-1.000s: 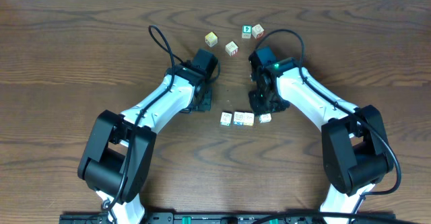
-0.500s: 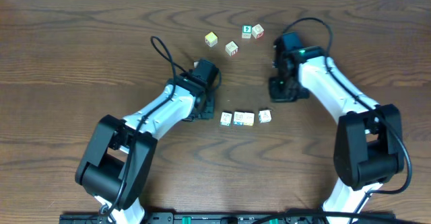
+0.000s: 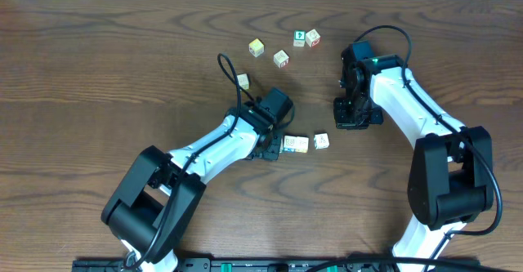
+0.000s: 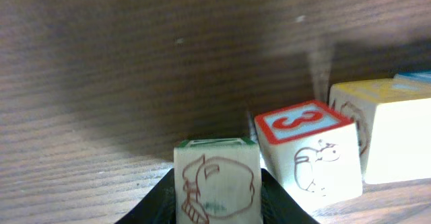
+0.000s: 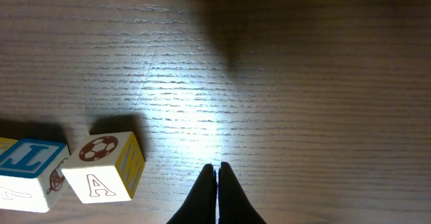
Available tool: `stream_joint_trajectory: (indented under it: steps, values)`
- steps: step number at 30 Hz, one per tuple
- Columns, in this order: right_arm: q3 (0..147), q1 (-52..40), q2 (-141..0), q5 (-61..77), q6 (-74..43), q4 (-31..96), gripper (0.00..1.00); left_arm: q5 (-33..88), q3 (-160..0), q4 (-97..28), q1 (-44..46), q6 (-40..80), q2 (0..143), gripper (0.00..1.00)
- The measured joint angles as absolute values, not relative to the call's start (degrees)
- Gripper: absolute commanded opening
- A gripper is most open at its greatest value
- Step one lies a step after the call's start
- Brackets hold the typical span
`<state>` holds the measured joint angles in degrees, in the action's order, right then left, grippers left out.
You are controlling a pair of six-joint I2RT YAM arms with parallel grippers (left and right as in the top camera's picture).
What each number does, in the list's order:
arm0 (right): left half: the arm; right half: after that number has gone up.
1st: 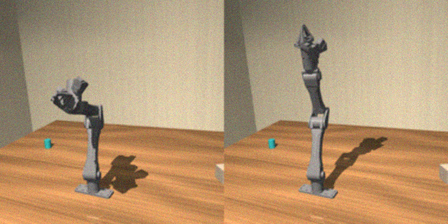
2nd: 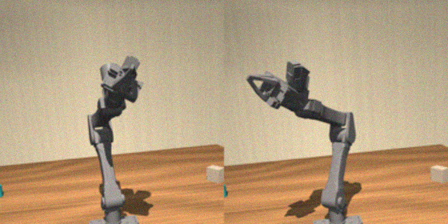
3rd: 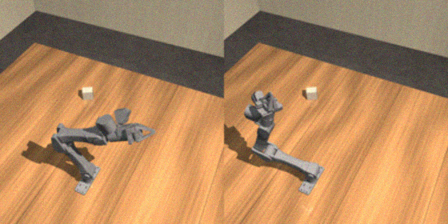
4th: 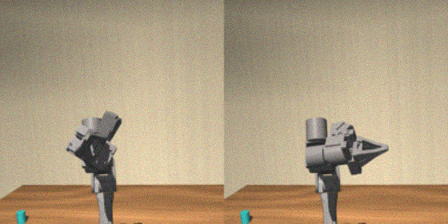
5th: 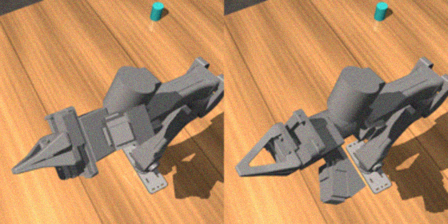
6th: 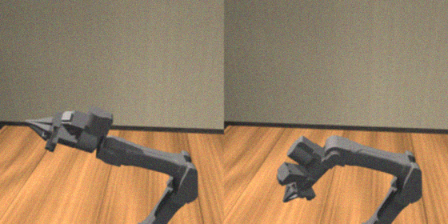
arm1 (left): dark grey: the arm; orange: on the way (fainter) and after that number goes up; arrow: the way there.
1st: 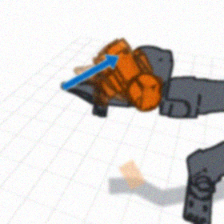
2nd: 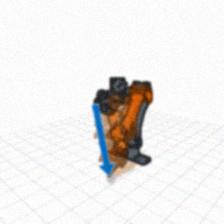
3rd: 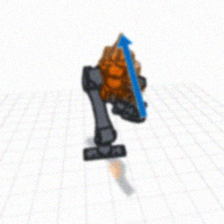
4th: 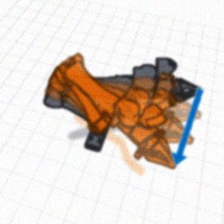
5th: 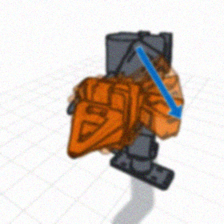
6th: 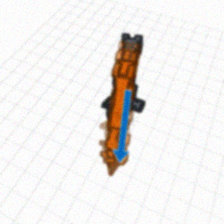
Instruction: Lift 5 blocks
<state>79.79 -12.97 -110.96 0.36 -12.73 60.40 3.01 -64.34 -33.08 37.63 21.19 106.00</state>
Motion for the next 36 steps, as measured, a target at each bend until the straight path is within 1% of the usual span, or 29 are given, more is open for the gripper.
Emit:
stream_joint_trajectory:
  steps: [1,3,4,7,9,17,24,28,36]
  values:
    - [79.8,-13.0,-111.0,0.4,-12.8,60.4,0.01,2.9,-63.9,-33.3,37.6,21.2,106.1,0.37]
    - [79.8,-13.0,-111.0,0.4,-12.7,60.4,0.01,2.8,-63.0,-33.6,37.4,21.1,106.7,0.45]
    - [79.8,-13.0,-111.0,0.4,-12.7,60.4,0.01,2.7,-63.0,-33.6,37.2,21.0,106.7,0.47]
    - [79.8,-13.1,-111.0,0.4,-12.7,60.4,0.01,2.7,-63.0,-33.1,36.4,21.3,106.7,0.53]
    - [79.8,-13.2,-111.0,0.4,-12.7,60.3,0.01,2.6,-63.0,-32.5,35.8,21.3,106.7,0.55]
    - [78.6,-13.3,-111.0,0.9,-12.7,59.8,0.01,2.6,-63.0,-31.4,35.3,21.4,106.7,0.58]
    - [70.9,-13.3,-111.0,1.7,-12.6,55.7,0.01,2.7,-63.9,-31.4,35.3,21.4,106.7,0.62]
    - [67.4,-13.3,-110.2,2.0,-12.5,53.8,0.01,2.7,-65.0,-30.2,35.3,21.4,106.7,0.62]
    - [65.8,-13.2,-109.0,3.5,-11.6,51.7,0.01,2.7,-65.0,-27.2,33.4,21.4,106.7,0.62]
